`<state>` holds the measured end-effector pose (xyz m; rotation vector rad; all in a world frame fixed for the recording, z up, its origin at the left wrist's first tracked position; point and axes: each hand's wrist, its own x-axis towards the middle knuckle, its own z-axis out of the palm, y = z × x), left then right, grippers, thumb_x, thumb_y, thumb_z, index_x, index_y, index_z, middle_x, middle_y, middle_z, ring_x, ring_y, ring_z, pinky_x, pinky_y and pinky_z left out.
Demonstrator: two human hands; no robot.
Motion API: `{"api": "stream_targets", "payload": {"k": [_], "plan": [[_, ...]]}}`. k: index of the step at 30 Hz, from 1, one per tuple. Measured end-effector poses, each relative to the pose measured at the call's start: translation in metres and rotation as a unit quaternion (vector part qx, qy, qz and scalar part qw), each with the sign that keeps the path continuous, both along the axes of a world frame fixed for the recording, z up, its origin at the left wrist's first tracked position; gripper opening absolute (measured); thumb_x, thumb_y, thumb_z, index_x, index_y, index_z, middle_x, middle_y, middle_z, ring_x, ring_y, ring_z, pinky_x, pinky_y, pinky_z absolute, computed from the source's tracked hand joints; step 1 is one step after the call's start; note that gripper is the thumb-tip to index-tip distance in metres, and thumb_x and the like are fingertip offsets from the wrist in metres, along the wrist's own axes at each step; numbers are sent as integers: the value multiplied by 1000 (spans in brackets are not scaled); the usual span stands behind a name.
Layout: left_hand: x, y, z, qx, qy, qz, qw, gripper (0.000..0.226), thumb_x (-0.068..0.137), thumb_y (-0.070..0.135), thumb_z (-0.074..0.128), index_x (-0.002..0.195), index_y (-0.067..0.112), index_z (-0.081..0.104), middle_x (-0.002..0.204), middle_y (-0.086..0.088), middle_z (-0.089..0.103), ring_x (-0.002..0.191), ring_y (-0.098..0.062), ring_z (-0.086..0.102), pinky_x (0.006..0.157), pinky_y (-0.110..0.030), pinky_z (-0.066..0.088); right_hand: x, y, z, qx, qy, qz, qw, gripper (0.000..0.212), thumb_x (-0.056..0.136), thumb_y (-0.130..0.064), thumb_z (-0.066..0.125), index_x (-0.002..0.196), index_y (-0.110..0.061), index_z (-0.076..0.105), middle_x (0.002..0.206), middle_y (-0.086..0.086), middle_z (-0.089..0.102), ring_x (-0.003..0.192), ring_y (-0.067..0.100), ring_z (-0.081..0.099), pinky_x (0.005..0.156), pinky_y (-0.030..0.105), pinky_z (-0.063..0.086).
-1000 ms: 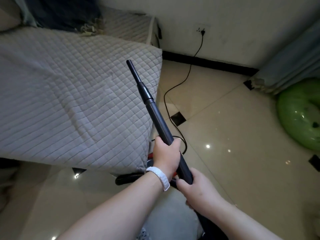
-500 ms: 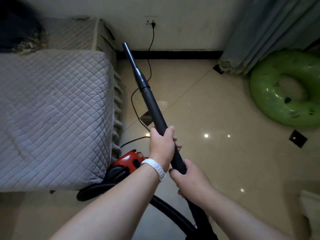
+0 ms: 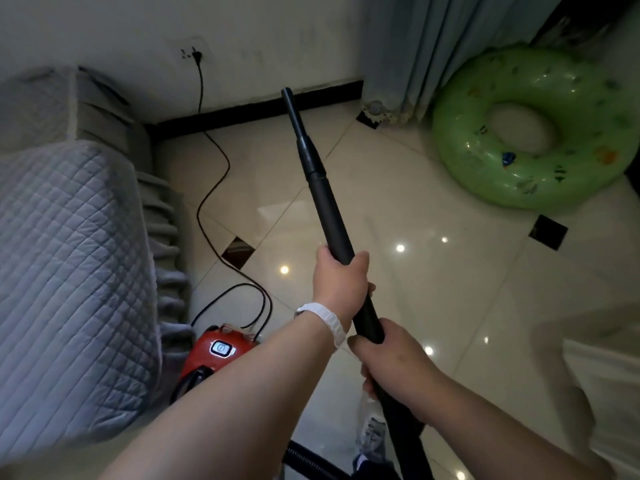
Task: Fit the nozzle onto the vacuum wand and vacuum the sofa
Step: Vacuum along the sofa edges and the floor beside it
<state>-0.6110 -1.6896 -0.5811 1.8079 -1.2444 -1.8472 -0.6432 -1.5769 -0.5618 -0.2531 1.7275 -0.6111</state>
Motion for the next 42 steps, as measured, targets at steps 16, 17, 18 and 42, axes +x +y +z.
{"api": "stream_targets", "payload": {"k": [16,17,18,42], "plan": [[-12,11,-122,33,-18,-90,995,19,95,24,58,108,18,45,89,-4,57,61,-17,65,64,-34,59,12,24,-123,40,131,-50,989,22,88,-38,63,85,-20,50,75,6,64,71,30,68,58,31,46],[-11,12,-134,35,-19,-94,995,19,95,24,58,108,18,45,89,-4,57,61,-18,65,64,-34,59,15,25,-133,42,134,-54,989,22,88,-37,63,85,-20,51,74,5,63,69,29,68,58,30,45],[-9,13,-146,37,-20,-95,995,19,95,24,58,108,17,45,89,-4,56,62,-18,65,64,-33,59,18,26,-144,42,136,-57,988,22,88,-37,64,84,-20,51,72,5,62,65,27,66,57,30,45],[35,113,-371,77,-137,-174,972,17,88,26,63,97,21,49,93,-11,64,85,-34,71,73,-47,62,71,114,-340,128,77,-91,985,28,93,-39,60,88,-12,54,71,3,58,60,14,53,54,28,38]]}}
